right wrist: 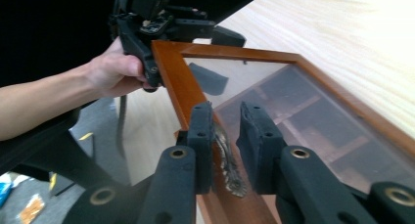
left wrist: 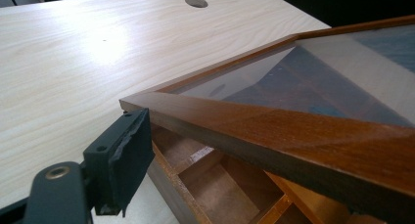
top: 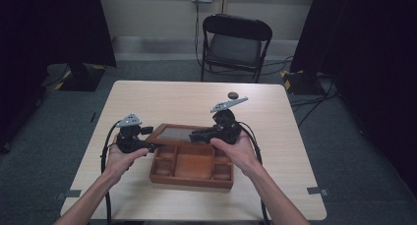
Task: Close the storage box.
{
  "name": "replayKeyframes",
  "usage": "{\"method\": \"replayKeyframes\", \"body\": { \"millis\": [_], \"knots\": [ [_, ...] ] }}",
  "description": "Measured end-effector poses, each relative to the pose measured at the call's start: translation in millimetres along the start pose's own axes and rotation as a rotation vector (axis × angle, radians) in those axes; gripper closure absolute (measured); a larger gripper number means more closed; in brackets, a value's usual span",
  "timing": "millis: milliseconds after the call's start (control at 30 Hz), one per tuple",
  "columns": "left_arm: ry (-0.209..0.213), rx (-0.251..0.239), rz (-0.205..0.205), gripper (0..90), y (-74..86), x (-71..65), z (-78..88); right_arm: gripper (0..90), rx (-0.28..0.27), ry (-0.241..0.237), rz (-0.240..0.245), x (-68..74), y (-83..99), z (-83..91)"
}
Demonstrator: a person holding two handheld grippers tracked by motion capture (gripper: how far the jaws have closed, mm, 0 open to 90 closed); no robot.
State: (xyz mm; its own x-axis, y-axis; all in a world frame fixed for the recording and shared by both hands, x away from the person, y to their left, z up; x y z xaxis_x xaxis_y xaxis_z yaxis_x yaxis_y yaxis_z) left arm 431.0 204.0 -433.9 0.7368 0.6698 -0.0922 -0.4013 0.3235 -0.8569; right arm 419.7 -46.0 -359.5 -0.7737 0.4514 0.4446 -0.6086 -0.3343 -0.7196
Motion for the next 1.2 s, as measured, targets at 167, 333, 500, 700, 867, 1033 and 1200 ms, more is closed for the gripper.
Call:
{"method": "replayKeyframes", "body": {
  "millis": [167,333,500,700,867,1033,1200],
  "knots": [
    [0.007,-0.005,0.004,18.0,-0.4,-0.5,-0.5,78.4,-0.001,-0.029,-0.012,-2.1,1.9,-4.2],
    [0.021,-0.009,0.018,17.9,-0.4,-1.1,-0.9,81.1,0.004,-0.033,-0.009,-1.7,2.0,-3.8],
    [0.010,-0.002,0.013,17.4,0.3,-1.1,-1.0,81.5,0.011,-0.043,-0.011,-2.5,2.5,-3.2],
    [0.007,0.010,0.020,18.2,2.5,-0.2,-1.5,81.5,0.027,-0.031,-0.007,-5.7,6.2,-0.2],
    [-0.007,0.019,0.013,18.2,4.1,1.8,-0.7,81.4,0.037,-0.009,0.001,-6.7,9.8,3.0],
    [-0.014,0.032,0.011,18.0,7.8,5.0,1.9,81.3,0.040,0.010,0.015,-6.1,12.8,5.1],
    [-0.037,0.047,0.026,18.2,15.7,13.1,8.9,81.1,0.051,0.018,0.022,-5.5,17.3,7.0]
  ]
}}
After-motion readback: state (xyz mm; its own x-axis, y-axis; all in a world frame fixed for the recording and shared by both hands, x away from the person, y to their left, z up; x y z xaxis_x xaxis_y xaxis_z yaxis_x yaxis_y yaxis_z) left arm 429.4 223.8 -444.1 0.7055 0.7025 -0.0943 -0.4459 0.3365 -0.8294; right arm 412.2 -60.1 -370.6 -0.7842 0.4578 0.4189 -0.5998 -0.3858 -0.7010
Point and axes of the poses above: each handheld gripper's, and its own axes: z roughly backward along the jaws, y roughly out of its underside, x roughly to its left, the point moved 4 cm from there along -z, roughly forward along the jaws, and after that the axes turned 6 degrees about -z, right-handed, at the moved point
